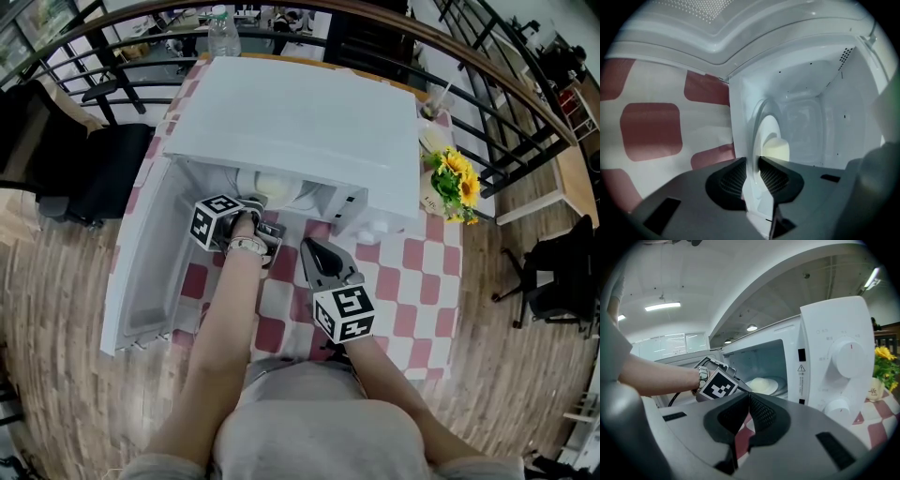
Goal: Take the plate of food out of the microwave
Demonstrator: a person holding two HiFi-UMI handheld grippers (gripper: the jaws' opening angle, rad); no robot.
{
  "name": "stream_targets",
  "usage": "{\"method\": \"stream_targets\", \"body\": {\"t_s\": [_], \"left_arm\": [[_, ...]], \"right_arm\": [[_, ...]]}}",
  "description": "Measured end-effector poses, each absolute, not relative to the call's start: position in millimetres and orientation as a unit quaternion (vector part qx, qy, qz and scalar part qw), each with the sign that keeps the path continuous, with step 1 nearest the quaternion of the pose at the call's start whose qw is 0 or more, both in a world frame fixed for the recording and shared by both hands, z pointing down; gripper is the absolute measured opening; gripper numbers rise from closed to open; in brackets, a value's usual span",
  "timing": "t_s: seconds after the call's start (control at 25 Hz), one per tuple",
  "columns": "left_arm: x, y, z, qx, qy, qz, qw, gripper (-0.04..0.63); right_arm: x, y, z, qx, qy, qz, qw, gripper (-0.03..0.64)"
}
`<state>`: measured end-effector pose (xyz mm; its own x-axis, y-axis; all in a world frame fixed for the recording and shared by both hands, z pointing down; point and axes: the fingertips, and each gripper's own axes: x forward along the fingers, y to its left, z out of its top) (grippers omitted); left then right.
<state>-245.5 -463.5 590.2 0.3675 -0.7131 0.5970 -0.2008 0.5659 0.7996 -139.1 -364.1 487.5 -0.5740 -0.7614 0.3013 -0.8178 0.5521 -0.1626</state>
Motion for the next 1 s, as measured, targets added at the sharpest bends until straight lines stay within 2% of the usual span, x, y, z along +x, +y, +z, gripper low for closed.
{"method": "stream_targets", "body": {"t_s": [0.28,0.52,1.0], "left_arm": [[-244,-463,582,0.428,-0.538,-0.168,0.706,0.049],[-244,-461,578,0.433,-0.54,-0.167,0.702,0.046],[-242,-467,557,0.496,-0.496,-0.241,0.671,0.015]], "right_arm": [[-138,-363,484,0.452,-0.875,0.14,0.097,0.026],[-138,-361,485,0.452,-0.876,0.139,0.097,0.026],[-134,-360,479,0.459,-0.873,0.133,0.092,0.026]]}}
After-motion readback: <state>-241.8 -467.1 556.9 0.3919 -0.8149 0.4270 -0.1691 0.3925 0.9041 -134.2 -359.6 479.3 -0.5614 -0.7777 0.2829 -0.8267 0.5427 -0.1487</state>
